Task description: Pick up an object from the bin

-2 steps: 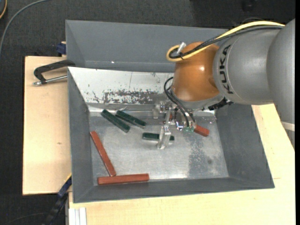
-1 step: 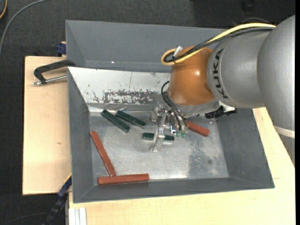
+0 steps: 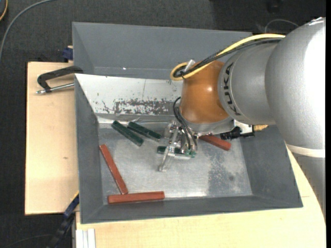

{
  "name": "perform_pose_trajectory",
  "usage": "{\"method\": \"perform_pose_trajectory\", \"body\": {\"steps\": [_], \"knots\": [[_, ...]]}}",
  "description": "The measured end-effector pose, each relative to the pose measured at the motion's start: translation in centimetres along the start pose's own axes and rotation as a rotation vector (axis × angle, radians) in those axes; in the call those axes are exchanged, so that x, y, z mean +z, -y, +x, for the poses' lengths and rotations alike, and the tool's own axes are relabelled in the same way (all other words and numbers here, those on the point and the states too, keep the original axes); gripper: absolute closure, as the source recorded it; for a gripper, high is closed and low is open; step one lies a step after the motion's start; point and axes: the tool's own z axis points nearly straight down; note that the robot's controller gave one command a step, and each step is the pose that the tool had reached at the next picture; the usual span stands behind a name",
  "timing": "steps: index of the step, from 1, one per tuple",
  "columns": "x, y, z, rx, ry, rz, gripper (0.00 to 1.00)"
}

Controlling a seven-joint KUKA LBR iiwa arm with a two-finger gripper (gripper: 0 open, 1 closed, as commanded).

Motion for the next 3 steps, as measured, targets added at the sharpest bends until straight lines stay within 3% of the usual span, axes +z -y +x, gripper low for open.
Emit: {"method": "perform_pose_trajectory", "body": {"steps": [1,2,3], "knots": [[-0.1,-0.1,0.0,0.000,0.002,-0.001,0.00],[-0.1,-0.1,0.0,-0.001,0.002,-0.001,1.00],[-1.4,-0.3,-0.1,-0.001,0.007,-0.003,1.00]]}}
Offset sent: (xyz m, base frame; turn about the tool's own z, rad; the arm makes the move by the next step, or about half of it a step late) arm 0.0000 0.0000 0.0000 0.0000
